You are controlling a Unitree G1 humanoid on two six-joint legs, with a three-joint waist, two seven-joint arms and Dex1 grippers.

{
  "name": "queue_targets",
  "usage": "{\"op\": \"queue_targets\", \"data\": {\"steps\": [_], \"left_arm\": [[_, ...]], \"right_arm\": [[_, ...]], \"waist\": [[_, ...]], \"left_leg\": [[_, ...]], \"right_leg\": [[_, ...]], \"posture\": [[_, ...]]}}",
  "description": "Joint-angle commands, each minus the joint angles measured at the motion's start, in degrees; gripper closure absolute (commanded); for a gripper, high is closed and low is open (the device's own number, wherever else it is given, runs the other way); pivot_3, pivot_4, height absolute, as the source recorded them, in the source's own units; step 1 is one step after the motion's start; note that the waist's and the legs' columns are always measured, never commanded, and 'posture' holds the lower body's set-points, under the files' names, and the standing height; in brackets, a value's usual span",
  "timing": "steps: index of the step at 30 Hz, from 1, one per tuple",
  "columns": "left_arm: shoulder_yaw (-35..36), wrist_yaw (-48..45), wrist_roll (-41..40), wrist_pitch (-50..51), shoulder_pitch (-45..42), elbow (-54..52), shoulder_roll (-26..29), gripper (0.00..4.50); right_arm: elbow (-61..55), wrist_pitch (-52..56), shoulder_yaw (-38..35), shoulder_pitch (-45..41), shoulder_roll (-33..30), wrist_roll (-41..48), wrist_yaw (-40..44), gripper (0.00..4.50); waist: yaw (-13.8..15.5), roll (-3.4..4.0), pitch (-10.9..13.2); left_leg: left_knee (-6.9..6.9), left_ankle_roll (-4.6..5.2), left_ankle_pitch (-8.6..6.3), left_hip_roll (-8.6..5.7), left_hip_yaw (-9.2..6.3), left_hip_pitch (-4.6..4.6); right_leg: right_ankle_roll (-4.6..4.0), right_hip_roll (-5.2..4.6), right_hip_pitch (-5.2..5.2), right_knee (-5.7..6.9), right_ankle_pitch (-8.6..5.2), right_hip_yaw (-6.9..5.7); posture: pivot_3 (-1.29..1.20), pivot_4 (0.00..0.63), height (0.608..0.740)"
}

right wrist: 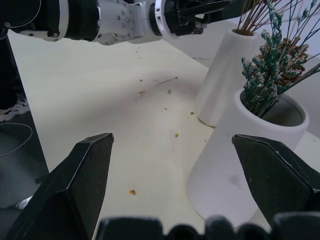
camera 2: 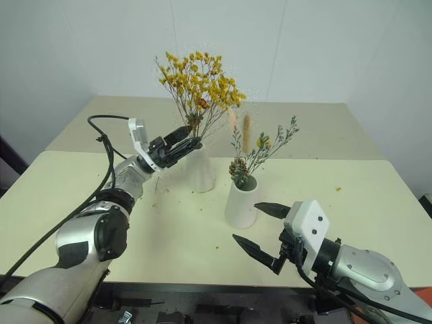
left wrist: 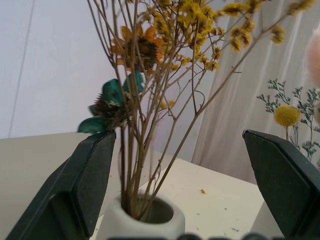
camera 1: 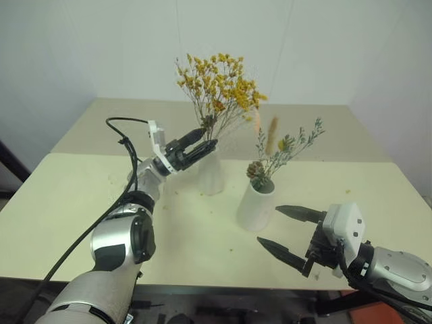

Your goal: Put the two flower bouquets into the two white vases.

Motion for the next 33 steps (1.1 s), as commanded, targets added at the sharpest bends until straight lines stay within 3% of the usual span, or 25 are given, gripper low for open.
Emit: {"op": "queue_targets", "data": {"steps": [1, 10, 13, 21, 28, 33], "left_arm": [[-0.20, -2.57, -0.90, 0.18, -0.20, -3.05, 1.35, 0.05], [-1.44, -3.86, -1.39, -0.90, 5.14, -10.82, 5.16, 0.05], [-1.61, -2.43, -2.90, 2.30, 11.62, -21.04, 6.71, 0.05], [0.84, 4.29, -12.41, 19.49, 37.57, -62.76, 16.35, 0.05], [8.03, 8.91, -19.14, 27.01, 54.18, -83.29, 26.01, 0.05], [13.57, 13.01, -22.52, 28.65, 63.00, -93.92, 28.12, 0.05]], "right_arm": [[0.37, -2.25, 0.49, -0.88, 0.61, -1.02, 0.81, 0.00], [1.90, -4.20, 1.48, -0.29, 1.62, -3.75, 2.25, 0.00], [1.78, -4.19, -0.82, 1.17, 1.22, -3.16, 2.77, 0.00], [8.54, -5.14, -14.63, 4.31, -3.81, -0.67, 11.62, 0.00], [21.94, -6.87, -21.84, -0.27, -9.81, 0.11, 20.71, 0.00], [30.16, -8.78, -22.44, -4.09, -13.67, -0.38, 27.17, 0.00]], "waist": [[0.09, 0.00, 0.00], [0.10, 0.01, 0.00], [-0.20, 0.01, -0.01], [-0.77, 0.01, -0.02], [-0.73, 0.03, -0.03], [-0.43, 0.03, -0.03]], "left_leg": [[0.00, 0.00, 0.00, 0.00, 0.00, 0.00], [0.00, 0.00, 0.00, 0.01, 0.00, 0.02], [0.00, 0.00, 0.00, 0.04, 0.00, 0.03], [0.00, 0.00, 0.00, 0.11, -0.03, 0.11], [0.00, 0.00, 0.00, 0.15, 0.08, 0.28], [-0.02, -0.01, 0.00, 0.18, 0.12, 0.28]], "right_leg": [[0.00, 0.00, 0.00, 0.00, 0.00, 0.00], [-0.10, 0.00, 0.00, 0.01, 0.06, 0.00], [-0.11, 0.01, 0.00, 0.02, 0.06, 0.00], [-0.14, -0.02, 0.05, 0.06, 0.08, 0.02], [0.02, -0.02, 0.17, 0.02, -0.05, 0.06], [-0.01, -0.01, 0.15, 0.02, -0.08, 0.06]], "posture": [[0.00, 0.150, 0.740], [0.00, 0.150, 0.740], [0.00, 0.150, 0.740], [0.00, 0.150, 0.740], [0.00, 0.150, 0.740], [0.00, 0.150, 0.740]]}}
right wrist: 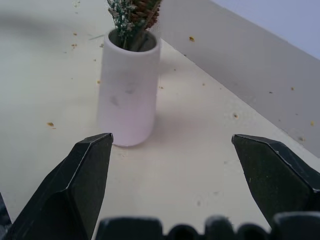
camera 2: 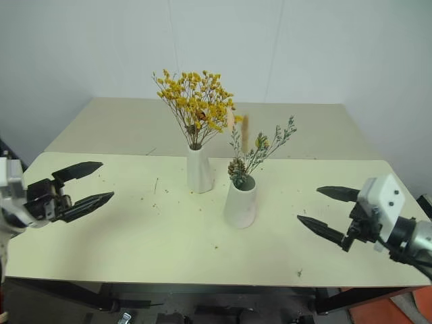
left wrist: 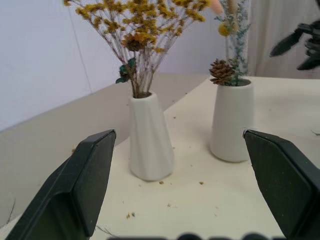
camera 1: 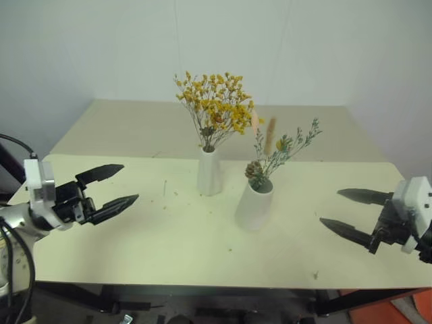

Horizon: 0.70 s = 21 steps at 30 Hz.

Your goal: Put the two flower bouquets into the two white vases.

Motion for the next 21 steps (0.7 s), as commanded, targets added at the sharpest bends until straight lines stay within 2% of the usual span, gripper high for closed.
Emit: {"op": "queue_targets", "data": {"steps": [1, 11, 13, 21], "left_arm": [[4.28, 3.32, -3.27, 1.24, 3.57, -7.58, 1.42, 0.05], [0.95, 8.76, -2.79, 0.31, 3.16, -9.20, 2.26, 0.05], [1.19, 9.31, -3.68, 0.78, 2.90, -9.12, 2.68, 0.05], [-1.00, 9.08, -3.91, 0.80, 0.92, -8.01, 3.56, 0.05]], "right_arm": [[4.33, -3.05, -0.98, -2.89, -2.42, -0.38, 4.20, 0.00], [10.79, -7.44, 2.08, -8.63, -2.79, -4.68, 5.67, 0.00], [10.29, -7.16, 1.75, -8.72, -2.78, -4.56, 5.56, 0.00], [7.75, -7.36, -0.12, -5.37, -1.74, -4.93, 4.41, 0.00]], "waist": [[0.05, 0.00, 0.00], [0.61, 0.00, 0.00], [0.61, 0.00, 0.00], [0.61, 0.01, 0.00]], "left_leg": [[0.00, 0.00, 0.00, 0.00, 0.02, 0.01], [0.00, 0.00, 0.00, 0.00, 0.11, -0.01], [0.00, 0.00, 0.00, 0.00, 0.11, -0.04], [0.00, 0.00, 0.00, 0.00, 0.13, -0.02]], "right_leg": [[0.00, 0.00, 0.00, -0.01, 0.00, 0.01], [0.15, 0.02, -0.03, -0.02, -0.14, 0.05], [-0.06, 0.01, -0.06, -0.02, -0.02, 0.06], [-0.02, 0.02, -0.05, -0.02, -0.04, 0.06]], "posture": [[0.00, 0.150, 0.740], [0.00, 0.150, 0.740], [0.00, 0.150, 0.740], [0.00, 0.150, 0.740]]}}
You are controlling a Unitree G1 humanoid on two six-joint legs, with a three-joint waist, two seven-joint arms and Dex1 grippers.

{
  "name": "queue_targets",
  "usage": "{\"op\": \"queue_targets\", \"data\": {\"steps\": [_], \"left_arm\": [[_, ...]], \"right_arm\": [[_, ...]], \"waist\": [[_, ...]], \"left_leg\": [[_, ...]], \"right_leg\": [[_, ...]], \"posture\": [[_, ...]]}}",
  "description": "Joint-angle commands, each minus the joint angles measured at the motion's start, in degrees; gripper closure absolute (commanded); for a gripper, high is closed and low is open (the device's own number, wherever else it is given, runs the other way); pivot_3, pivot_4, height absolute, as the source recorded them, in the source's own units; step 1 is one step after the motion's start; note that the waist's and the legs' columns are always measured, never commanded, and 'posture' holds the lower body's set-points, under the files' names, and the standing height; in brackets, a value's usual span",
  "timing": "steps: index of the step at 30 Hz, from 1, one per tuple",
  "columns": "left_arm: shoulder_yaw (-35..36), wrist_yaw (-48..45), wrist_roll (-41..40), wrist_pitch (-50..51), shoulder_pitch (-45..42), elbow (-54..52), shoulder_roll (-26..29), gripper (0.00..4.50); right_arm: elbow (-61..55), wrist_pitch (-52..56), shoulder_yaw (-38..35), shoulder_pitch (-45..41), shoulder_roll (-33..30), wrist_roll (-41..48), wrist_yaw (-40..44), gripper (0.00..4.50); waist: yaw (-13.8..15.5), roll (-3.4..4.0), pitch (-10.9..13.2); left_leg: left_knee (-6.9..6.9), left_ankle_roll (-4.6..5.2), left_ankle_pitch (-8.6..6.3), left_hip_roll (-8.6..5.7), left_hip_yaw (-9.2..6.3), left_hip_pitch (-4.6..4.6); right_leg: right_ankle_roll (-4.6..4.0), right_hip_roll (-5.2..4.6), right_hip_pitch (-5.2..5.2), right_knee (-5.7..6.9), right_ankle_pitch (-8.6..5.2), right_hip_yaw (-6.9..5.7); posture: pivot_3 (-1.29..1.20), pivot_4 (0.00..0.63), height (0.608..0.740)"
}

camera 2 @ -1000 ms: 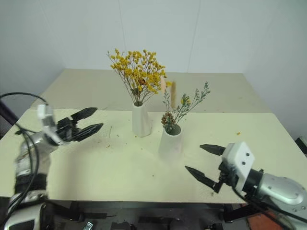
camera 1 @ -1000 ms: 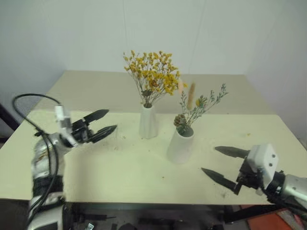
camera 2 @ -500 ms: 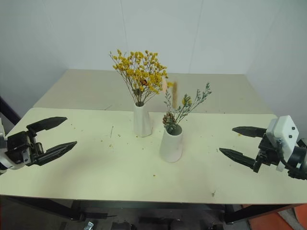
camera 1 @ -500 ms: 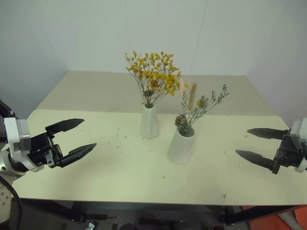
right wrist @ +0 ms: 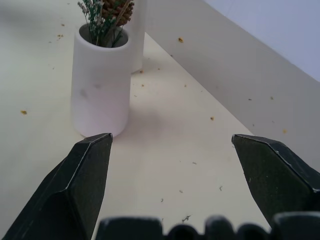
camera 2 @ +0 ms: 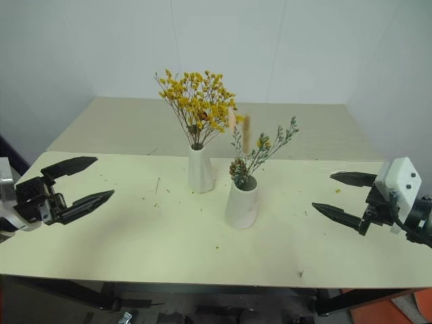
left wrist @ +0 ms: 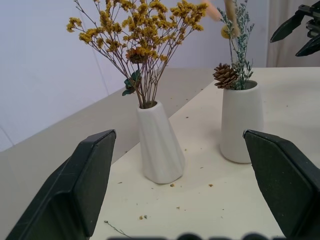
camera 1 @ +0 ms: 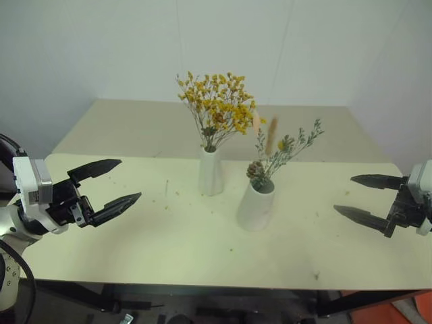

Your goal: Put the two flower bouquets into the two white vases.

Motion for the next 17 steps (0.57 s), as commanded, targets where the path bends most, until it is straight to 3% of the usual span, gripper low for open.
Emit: {"op": "queue_targets", "data": {"steps": [1, 17], "left_arm": [[-0.41, -0.04, -1.02, -0.51, -1.45, 0.03, 1.43, 0.05], [-0.90, -0.19, -1.78, 0.63, -2.74, 1.98, 3.61, 0.05]], "right_arm": [[-2.60, -0.91, -2.80, 0.61, 0.18, 0.18, -0.91, 0.00], [-3.14, -1.64, -1.17, 0.57, 1.26, 0.08, -2.29, 0.00]], "waist": [[0.00, 0.00, 0.00], [-0.09, 0.00, 0.00]], "left_leg": [[0.00, 0.00, 0.00, -0.01, 0.00, 0.00], [0.00, 0.00, 0.00, 0.00, 0.01, 0.01]], "right_leg": [[0.00, 0.00, 0.00, 0.00, 0.00, 0.00], [0.02, 0.00, 0.00, 0.00, -0.02, 0.01]], "posture": [[0.00, 0.150, 0.740], [0.00, 0.150, 0.740]]}}
